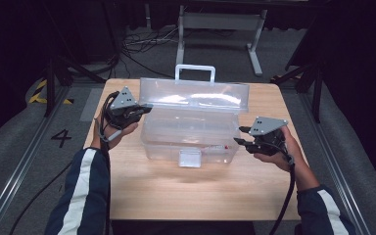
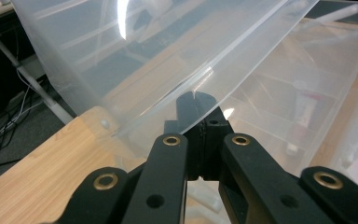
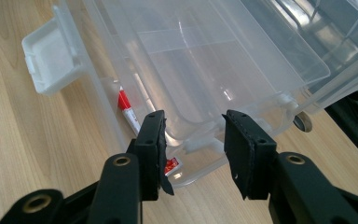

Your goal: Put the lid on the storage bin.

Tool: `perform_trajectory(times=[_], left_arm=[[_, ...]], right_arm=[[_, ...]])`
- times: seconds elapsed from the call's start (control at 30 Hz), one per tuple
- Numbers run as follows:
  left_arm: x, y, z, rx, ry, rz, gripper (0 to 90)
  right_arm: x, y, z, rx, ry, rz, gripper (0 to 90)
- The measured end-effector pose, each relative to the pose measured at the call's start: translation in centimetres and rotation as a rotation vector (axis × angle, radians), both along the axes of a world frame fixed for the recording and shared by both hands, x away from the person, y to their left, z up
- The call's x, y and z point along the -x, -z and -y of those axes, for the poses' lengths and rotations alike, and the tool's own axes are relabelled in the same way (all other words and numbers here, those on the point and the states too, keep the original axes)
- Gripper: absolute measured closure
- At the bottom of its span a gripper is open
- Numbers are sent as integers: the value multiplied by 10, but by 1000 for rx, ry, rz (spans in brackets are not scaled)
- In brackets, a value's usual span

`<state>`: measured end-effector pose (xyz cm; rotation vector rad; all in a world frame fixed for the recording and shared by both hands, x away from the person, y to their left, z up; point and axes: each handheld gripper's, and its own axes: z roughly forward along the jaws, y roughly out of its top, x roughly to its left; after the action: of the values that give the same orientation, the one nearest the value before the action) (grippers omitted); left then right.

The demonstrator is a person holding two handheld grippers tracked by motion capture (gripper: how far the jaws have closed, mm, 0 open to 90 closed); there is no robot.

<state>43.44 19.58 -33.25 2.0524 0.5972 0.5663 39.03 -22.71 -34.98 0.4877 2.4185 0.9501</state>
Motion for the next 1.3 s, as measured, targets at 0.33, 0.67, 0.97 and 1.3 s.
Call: perform_trajectory(times=[0.33,0.67,0.97,1.3], left_arm=[[10,13,-3,-53,52,-71,900],[15,17,-1,-94,43,-145,900],[18,16,0,-118,41,-171,899],[27,8,-7,-11,190,-237,900]], right_arm=[[0,6,1,3,-3,-28,585],[-1,10,0,6,-6,-47,580],[0,10,2,1,-7,-49,584],[0,12,2,-5,-7,-49,589]])
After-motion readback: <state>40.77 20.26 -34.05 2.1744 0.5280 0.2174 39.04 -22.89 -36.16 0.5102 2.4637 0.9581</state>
